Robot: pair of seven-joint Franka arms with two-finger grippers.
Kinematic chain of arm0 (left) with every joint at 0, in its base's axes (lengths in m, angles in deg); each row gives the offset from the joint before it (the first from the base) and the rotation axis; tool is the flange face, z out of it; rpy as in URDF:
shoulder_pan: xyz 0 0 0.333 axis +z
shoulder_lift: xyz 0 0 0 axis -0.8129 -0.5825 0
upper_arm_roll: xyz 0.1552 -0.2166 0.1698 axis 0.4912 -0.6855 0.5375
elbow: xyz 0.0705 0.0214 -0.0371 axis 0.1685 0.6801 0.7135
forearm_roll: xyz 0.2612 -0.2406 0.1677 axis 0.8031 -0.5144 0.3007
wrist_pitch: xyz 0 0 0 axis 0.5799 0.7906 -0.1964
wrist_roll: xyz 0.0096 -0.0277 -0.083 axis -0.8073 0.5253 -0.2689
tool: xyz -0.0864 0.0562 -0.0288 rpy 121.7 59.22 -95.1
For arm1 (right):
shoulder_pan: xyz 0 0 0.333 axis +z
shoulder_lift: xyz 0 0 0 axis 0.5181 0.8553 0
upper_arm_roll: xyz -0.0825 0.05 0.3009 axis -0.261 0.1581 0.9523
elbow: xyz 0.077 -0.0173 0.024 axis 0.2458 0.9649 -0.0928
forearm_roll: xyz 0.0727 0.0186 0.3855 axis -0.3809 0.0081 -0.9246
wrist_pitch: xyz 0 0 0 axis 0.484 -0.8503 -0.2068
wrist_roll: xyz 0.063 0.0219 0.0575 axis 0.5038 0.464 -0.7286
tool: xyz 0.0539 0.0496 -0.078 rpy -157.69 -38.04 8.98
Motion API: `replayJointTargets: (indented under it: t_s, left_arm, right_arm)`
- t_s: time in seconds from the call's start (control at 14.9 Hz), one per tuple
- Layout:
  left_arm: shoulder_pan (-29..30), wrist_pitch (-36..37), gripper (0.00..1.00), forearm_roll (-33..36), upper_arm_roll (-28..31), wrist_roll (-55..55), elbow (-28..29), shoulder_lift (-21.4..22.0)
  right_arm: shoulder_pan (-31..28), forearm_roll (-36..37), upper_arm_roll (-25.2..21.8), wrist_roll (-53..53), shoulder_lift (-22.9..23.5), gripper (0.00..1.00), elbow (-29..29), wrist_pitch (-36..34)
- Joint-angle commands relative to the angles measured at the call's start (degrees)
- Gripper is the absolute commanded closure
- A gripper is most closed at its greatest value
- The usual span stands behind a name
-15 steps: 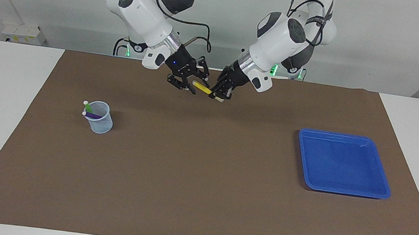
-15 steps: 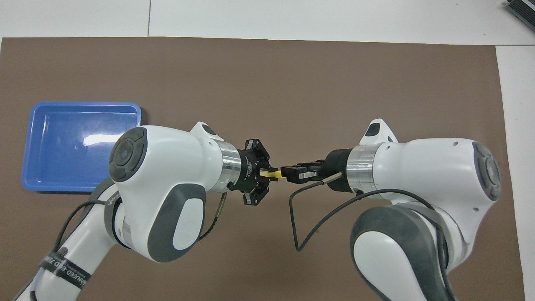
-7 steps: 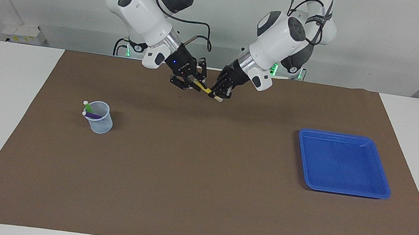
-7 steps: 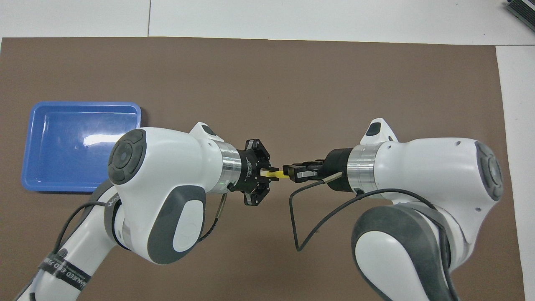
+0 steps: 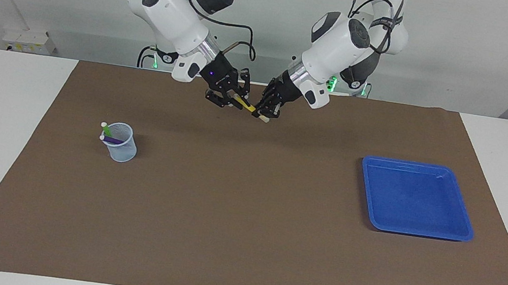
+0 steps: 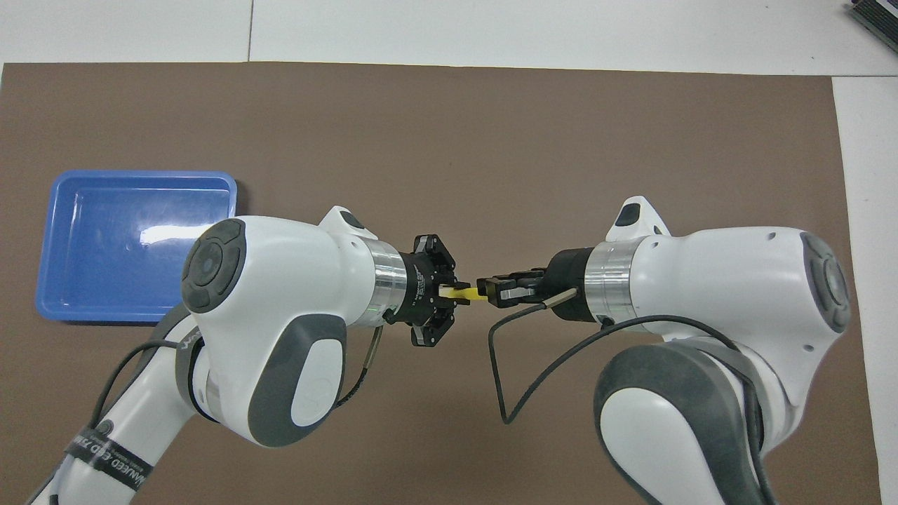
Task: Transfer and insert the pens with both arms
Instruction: 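Close the right gripper on the yellow pen held by the left gripper, then open the left gripper and draw it back from the yellow pen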
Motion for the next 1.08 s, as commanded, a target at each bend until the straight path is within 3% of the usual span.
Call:
replayJointTargets:
  t_s: [0.0,0.34,1.01]
  left_arm:
    - [-0.4,-1.2,0.00,-0.7,1.2,-0.8,1.3,2.6]
    - [4.7,-0.8,0.00,-0.6,1.6,-0.6,1.3,2.9]
    - [31.9,-1.5,0.00,0.2,1.8,0.2,-0.5,2.9]
  right_arm:
    - [-1.0,2.8,0.1,0.4,-0.1,1.00,0.6,-2.0]
    - [-4.1,8.8,-0.1,1.5,-0.8,1.00,0.6,-5.5]
    - [-10.9,33.7,-0.3,2.7,-3.5,1.00,0.6,-12.9]
